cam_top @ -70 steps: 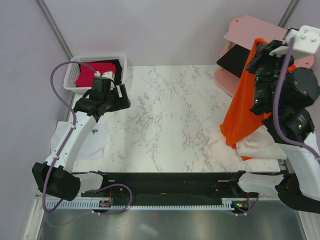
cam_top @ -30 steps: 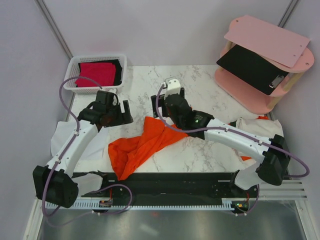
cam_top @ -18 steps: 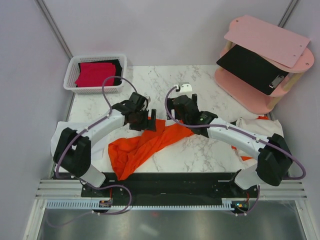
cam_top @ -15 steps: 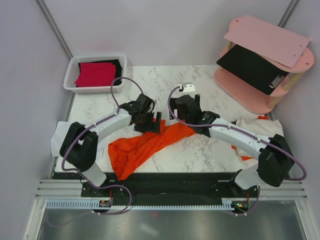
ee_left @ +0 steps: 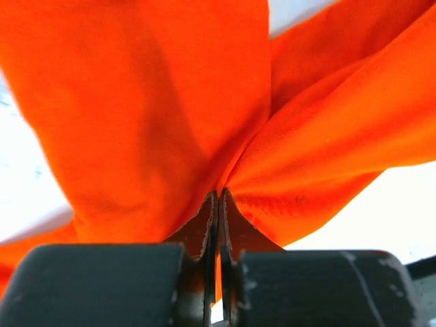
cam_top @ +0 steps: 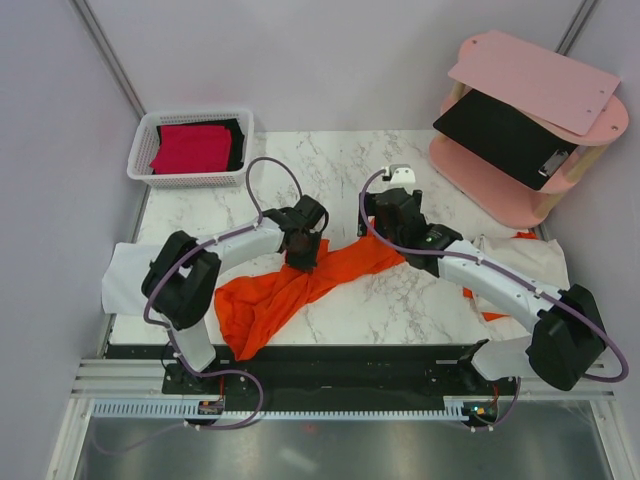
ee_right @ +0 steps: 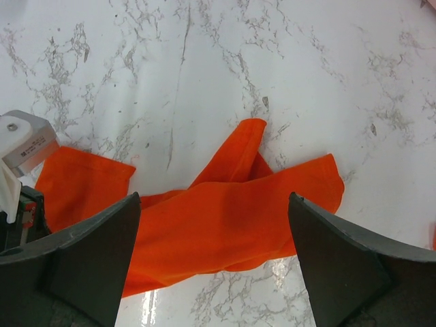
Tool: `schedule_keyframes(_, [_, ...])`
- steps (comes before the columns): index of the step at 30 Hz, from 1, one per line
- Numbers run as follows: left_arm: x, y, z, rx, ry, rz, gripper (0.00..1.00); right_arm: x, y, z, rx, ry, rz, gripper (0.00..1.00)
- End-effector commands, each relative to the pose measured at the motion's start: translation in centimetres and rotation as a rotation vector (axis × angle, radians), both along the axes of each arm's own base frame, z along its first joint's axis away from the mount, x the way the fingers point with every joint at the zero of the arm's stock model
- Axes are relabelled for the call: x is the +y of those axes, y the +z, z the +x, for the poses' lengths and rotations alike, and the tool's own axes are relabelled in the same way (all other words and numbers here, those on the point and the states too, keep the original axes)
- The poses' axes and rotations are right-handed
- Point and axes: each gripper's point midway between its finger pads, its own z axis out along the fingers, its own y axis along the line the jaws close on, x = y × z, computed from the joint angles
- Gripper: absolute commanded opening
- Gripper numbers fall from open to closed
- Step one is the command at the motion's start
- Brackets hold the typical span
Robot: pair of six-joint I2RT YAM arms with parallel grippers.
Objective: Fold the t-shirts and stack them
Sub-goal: Flatten out the tshirt
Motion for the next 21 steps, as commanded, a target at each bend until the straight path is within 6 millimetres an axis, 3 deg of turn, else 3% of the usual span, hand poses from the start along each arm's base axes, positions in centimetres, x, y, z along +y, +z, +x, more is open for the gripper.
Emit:
schedule_keyframes(1, [0.7, 2.3, 2.1, -0.099, 0.039, 0.056, 0.02, 0.3, -0.2, -0.4, 0.005, 0.016, 0.031, 0.96])
schedule_keyframes(10, [2.7, 8.5, 3.8, -0.225, 0.063, 0.104, 0.02, 1.1, -4.7, -0.7, 0.121, 0.047, 0.028, 0.96])
schedule_keyframes(13, [3.0, 9.5, 4.0, -0.231, 0.064, 0.114, 0.02, 3.1, -7.3, -0.8, 0.207, 0.113, 0.043, 0.93])
schedule_keyframes(15, [2.8, 10.9, 4.3, -0.253, 0.065, 0.098, 0.02, 5.0, -9.5, -0.8, 0.283, 0.173, 0.056, 0.84])
schedule_keyframes(16, [2.8, 11.5, 4.4, -0.261, 0.067, 0.097, 0.02, 5.6, -10.3, -0.8, 0.310, 0.194, 0.058, 0.69])
schedule_keyframes(17, [2.9, 12.0, 4.4, -0.266, 0.065, 0.095, 0.02, 6.1, -12.4, -0.9, 0.364, 0.205, 0.041, 0.28])
schedule_keyframes(18, [3.1, 12.3, 4.4, -0.270, 0.067, 0.101, 0.02, 7.0, -12.4, -0.8, 0.391, 0.225, 0.051, 0.13])
schedule_keyframes(20, [3.6, 13.3, 4.2, -0.277, 0.072, 0.105, 0.02, 7.3, -14.8, -0.8, 0.453, 0.229, 0.024, 0.00])
schedule_keyframes(21, [3.9, 13.7, 4.3, -0.287, 0.075, 0.114, 0.02, 7.7, -14.8, -0.3, 0.455, 0.232, 0.021, 0.00])
